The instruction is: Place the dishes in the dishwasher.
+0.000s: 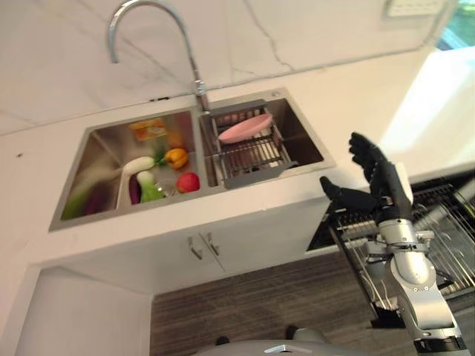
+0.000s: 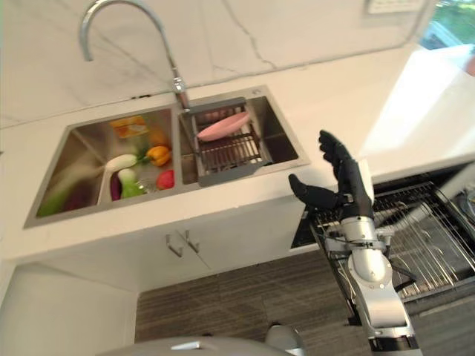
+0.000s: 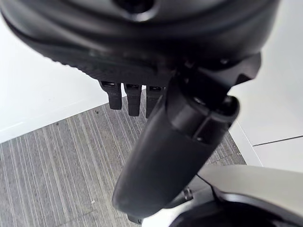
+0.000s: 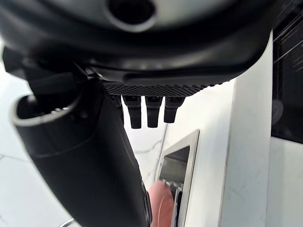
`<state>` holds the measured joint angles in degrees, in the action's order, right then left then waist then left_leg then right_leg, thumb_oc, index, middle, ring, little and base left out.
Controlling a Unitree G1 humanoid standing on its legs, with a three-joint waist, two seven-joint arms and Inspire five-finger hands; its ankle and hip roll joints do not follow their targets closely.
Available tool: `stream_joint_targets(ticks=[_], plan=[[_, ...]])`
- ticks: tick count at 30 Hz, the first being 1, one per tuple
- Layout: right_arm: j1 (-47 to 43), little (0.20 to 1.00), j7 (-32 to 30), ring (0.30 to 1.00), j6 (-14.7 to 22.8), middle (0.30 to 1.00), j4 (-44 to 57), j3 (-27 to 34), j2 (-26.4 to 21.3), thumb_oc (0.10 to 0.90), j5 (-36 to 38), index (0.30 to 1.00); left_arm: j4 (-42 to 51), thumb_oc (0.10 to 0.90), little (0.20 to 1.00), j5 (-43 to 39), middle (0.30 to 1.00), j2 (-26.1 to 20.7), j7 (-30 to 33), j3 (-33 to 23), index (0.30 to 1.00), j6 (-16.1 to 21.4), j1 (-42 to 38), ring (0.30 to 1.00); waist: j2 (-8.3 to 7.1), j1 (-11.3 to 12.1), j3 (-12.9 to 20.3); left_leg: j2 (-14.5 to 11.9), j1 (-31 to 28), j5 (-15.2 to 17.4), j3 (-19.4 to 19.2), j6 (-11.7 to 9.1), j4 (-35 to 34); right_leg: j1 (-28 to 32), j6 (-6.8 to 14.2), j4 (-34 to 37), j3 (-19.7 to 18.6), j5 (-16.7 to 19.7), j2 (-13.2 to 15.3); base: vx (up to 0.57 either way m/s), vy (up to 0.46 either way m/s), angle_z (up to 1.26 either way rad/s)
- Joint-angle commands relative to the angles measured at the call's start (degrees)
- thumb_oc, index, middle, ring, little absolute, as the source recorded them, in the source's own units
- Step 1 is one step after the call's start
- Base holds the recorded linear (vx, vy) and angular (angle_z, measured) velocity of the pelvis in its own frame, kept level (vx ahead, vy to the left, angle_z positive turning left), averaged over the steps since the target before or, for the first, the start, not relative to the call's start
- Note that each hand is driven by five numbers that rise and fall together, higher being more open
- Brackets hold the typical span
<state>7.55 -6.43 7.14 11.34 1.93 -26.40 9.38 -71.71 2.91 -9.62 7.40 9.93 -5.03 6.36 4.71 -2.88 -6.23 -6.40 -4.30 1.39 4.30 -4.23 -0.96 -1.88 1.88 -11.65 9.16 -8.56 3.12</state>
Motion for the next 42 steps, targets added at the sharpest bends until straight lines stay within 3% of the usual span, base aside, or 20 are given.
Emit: stream_joint_targets(ticks=[1, 3, 4, 5, 7, 8, 9, 12, 16, 19, 24, 33, 42], plan=[[-5.60, 0.900, -0.56, 0.900, 6.05, 0.900, 6.24, 3.75, -1.62, 0.800, 3.68, 0.900, 2.04, 0.800, 0.900, -0.43, 0.900, -1.70, -0.63, -0.82, 0.900, 2.64, -5.44, 0.900, -5.59, 0.90, -2.15, 2.85, 4.75, 2.17, -1.90, -0.31, 23.16, 3.82, 2.48, 6.44, -3.20, 3.71, 1.57, 0.01, -0.112, 0.81], [-5.61, 0.900, -0.89, 0.900, 5.89, 0.900, 5.78, 4.24, -1.84, 0.800, 3.21, 0.900, 1.95, 0.800, 0.900, -0.81, 0.900, -1.70, -0.26, -1.11, 0.900, 2.66, -5.42, 0.900, -5.67, 0.90, -2.33, 3.29, 6.52, 2.19, -2.69, -0.06, 23.87, 4.67, 2.46, 7.32, -2.12, 3.70, 1.91, 0.05, -0.018, 0.88], [-5.33, 0.900, -1.84, 0.900, 5.85, 0.900, 5.13, 5.14, -1.84, 0.800, 2.35, 0.900, 1.56, 0.800, 0.900, -1.21, 0.900, -1.41, -0.12, -1.64, 0.900, 2.75, -4.90, 0.900, -5.74, 1.46, -1.85, 4.62, 8.34, 3.46, -4.96, 0.58, 19.50, 5.73, 3.09, 9.10, -1.21, 3.99, 2.38, 0.08, 0.031, 0.45], [-5.29, 0.900, -1.85, 0.900, 5.85, 0.900, 5.13, 5.14, -1.84, 0.800, 2.33, 0.900, 1.56, 0.800, 0.900, -1.21, 0.900, -1.41, -0.11, -1.61, 0.900, 2.76, -4.86, 0.900, -5.81, 1.48, -1.75, 4.72, 8.26, 3.41, -5.01, 0.64, 19.30, 5.76, 3.15, 9.21, -1.22, 4.00, 2.48, 0.11, 0.051, 0.46], [-5.99, 0.900, -4.21, 0.900, 4.85, 0.900, 3.64, 6.28, -1.57, 0.800, -0.65, 0.900, 0.87, 0.800, 0.900, -1.14, 0.900, -1.00, -0.10, -1.97, 0.900, 2.73, -3.63, 0.900, -5.87, 2.24, -1.15, 4.04, 10.98, 2.66, -9.15, 0.78, 14.21, 5.87, 4.08, 9.87, -0.49, 4.14, 3.24, 0.08, 0.111, 0.48], [-6.04, 0.900, -4.26, 0.900, 4.86, 0.900, 3.60, 6.23, -1.57, 0.800, -0.69, 0.900, 0.87, 0.800, 0.900, -1.14, 0.900, -0.99, -0.09, -2.00, 0.900, 2.73, -3.62, 0.900, -5.90, 2.33, -1.09, 4.04, 11.00, 2.63, -9.27, 0.79, 14.14, 5.75, 4.10, 9.84, -0.61, 4.15, 3.26, 0.16, 0.218, 0.20], [-6.49, 0.900, -5.04, 0.900, 5.19, 0.900, 3.23, 6.50, -1.03, 0.800, -2.62, 0.900, -0.51, 0.800, 0.900, -0.82, 0.900, -0.42, -0.23, -2.67, 0.900, 2.47, -2.41, 0.900, -4.89, 2.77, -0.32, 5.41, 8.15, 3.04, -7.30, 1.77, 9.36, 5.56, 4.47, 9.38, -0.90, 3.79, 2.80, 0.11, 0.130, -0.02], [-5.59, 0.900, -5.34, 0.900, 4.96, 0.900, 2.87, 7.07, -0.55, 0.800, -4.13, 0.900, -2.30, 0.800, 0.900, -0.48, 0.900, -0.10, -0.04, -3.58, 0.900, 2.00, -1.54, 0.900, -4.59, 2.65, 0.38, 5.82, 5.58, 3.01, -7.50, 2.58, 5.91, 5.70, 4.95, 8.11, -0.73, 3.60, 3.24, 0.13, 0.176, -0.35], [-4.93, 0.900, -5.10, 0.900, 4.32, 0.900, 2.60, 7.01, 0.07, 0.800, -6.92, 0.900, -2.83, 0.800, 0.900, -1.43, 0.900, -0.70, 0.12, -5.76, 0.900, 1.72, -1.19, 0.900, -4.24, 3.12, -0.19, 6.16, 2.94, 3.58, -8.65, 4.70, 4.16, 2.41, 6.16, -0.91, -1.10, 2.35, 3.91, 0.09, 0.169, -0.30], [-4.12, 0.900, -4.76, 0.900, 4.24, 0.900, 2.24, 6.55, 0.89, 0.800, -7.36, 0.900, -2.37, 0.800, 0.900, -2.87, 0.900, -1.19, 1.20, -7.00, 0.900, 1.77, -1.76, 0.900, -4.46, 2.69, -0.49, 6.57, 1.63, 4.17, -7.71, 5.60, 3.63, 0.43, 7.05, -3.55, -2.68, 3.68, 4.49, 0.08, 0.062, -0.09], [-4.25, 0.900, -5.40, 0.900, 4.38, 0.900, 2.21, 6.51, 0.87, 0.800, -8.57, 0.900, 0.01, 0.800, 0.900, -5.65, 0.900, -1.12, 1.49, -6.28, 0.900, 2.63, -3.98, 0.900, -4.93, 1.83, -0.64, 6.51, 1.30, 5.06, -5.91, 5.28, 4.62, 0.06, 7.67, 2.76, -5.74, 6.21, 6.06, 0.10, -0.072, 0.18], [-4.85, 0.900, -5.02, 0.900, 3.48, 0.900, 2.36, 5.13, -1.79, 0.800, -12.73, 0.900, -0.44, 0.800, 0.900, -6.45, 0.900, -0.35, 1.07, -6.41, 0.900, 2.76, -3.71, 0.900, -5.91, 3.44, 2.17, 4.66, -2.15, 4.61, -6.34, 3.61, 1.12, 5.84, 7.35, 11.05, -2.89, 6.70, 5.62, 0.09, -0.102, 0.04], [-10.94, 0.900, -6.72, 0.900, 2.97, 0.900, -1.28, 3.21, -9.98, 0.800, -21.46, 0.900, -2.10, 0.800, 0.900, -1.39, 0.900, -0.21, -0.20, -3.14, 0.900, 3.14, -2.34, 0.900, -5.89, 4.96, 3.04, 3.49, -3.96, 1.89, -4.83, 1.59, -3.65, 9.37, 6.65, 14.81, 0.22, 6.11, 4.20, 0.03, -0.079, 0.12]])
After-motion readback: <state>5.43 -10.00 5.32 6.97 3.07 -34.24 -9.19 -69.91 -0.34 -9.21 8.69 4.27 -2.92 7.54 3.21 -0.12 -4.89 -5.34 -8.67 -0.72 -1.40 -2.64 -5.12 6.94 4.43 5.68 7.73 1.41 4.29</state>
